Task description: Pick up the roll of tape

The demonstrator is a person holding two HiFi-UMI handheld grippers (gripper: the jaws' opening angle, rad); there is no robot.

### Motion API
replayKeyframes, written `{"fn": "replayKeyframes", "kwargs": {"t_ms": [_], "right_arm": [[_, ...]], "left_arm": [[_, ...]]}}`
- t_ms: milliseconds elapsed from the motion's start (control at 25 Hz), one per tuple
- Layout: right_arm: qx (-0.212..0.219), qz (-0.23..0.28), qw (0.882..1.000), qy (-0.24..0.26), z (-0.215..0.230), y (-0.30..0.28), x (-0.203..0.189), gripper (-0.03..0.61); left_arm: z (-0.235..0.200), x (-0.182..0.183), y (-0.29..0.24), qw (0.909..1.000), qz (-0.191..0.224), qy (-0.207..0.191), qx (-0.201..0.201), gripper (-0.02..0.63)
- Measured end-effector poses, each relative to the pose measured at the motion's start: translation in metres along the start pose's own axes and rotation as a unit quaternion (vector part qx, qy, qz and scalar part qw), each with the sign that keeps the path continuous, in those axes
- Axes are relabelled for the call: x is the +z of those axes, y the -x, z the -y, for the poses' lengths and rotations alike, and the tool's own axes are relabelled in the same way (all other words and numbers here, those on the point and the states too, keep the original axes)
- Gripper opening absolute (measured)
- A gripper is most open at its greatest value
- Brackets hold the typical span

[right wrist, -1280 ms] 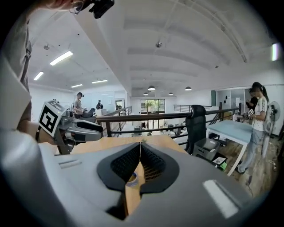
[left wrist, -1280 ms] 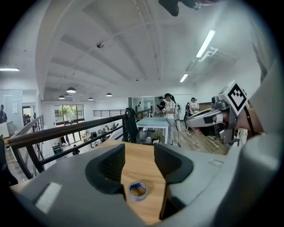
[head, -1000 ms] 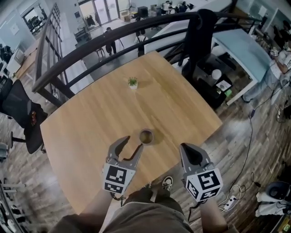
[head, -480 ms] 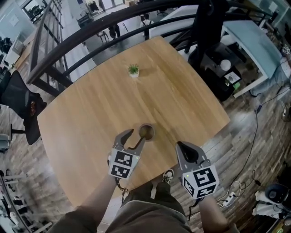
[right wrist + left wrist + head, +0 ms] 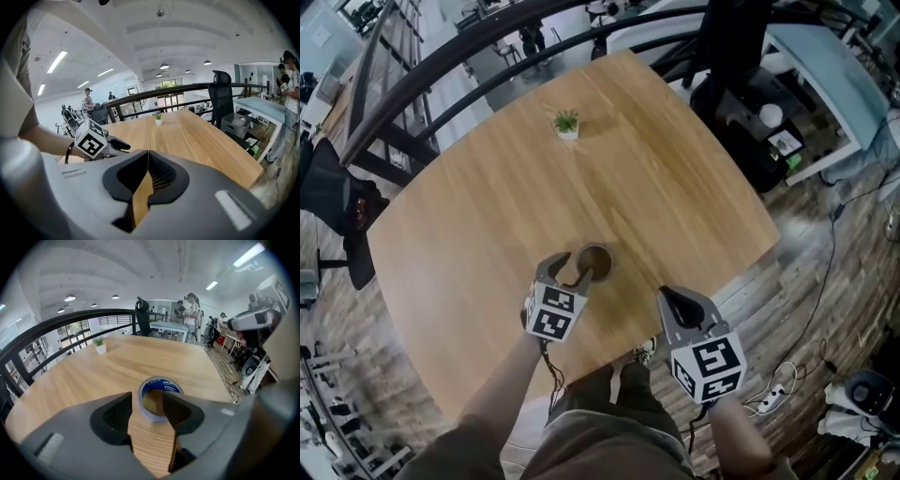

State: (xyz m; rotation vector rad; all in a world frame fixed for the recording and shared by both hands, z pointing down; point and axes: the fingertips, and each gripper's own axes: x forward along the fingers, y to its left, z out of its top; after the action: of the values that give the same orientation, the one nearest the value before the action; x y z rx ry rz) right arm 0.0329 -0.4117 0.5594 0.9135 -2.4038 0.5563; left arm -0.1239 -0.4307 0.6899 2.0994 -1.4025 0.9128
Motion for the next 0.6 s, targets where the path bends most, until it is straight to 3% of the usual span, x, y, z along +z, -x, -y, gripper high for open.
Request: {"fn": "replayKeyframes", "kwargs": {"t_ms": [320,480,600], "right_arm": [[0.011,-0.021,1.000,-0.007,0.008,-0.003,-0.020,0.012],[0.014,-0.029,0.999,-0.012,0.007,0.000,-0.029,0.012],[0.015,-0.035,0.999,-0.013,0.009,0.003,-0.035,0.012]], "left_arm": [[0.000,-0.009,-0.022,0.9989,-0.022,0.042,-0.007,0.185],[-0.003,-0.010,-0.023,0.9984,-0.023,0.052,0.006,0.126],[0.005,-0.008,-0.024,0.9990,-0.035,0.028,-0.001,0.047]]}}
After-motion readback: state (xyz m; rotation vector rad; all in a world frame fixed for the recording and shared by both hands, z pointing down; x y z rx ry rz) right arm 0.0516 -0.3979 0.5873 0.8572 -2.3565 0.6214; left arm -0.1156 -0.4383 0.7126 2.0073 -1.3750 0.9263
